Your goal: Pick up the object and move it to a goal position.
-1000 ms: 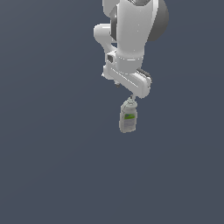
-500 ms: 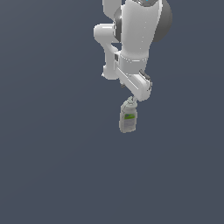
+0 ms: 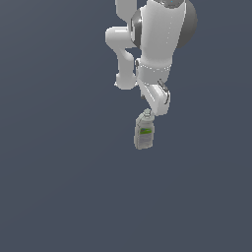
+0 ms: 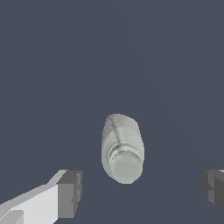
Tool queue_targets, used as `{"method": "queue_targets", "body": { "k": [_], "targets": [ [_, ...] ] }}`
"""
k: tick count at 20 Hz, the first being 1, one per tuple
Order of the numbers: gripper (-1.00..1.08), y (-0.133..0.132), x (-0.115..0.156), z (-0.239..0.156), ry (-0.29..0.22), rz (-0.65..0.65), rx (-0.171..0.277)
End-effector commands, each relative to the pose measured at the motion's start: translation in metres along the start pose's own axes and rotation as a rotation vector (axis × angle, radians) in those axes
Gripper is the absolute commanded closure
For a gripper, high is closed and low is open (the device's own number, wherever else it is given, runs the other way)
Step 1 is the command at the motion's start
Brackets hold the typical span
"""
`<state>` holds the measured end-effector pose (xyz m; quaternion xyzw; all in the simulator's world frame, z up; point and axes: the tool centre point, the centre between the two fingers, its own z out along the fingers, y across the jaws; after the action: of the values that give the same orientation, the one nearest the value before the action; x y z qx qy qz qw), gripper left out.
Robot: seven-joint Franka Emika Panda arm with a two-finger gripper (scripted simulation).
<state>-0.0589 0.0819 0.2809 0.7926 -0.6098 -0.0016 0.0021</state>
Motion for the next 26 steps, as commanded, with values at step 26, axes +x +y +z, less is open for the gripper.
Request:
{"method": "queue_targets", "body": {
  "k": [26],
  "targets": [
    [-0.92,-0.002,-0.006,0.045,-0.001,0.094,0.005]
  ]
}}
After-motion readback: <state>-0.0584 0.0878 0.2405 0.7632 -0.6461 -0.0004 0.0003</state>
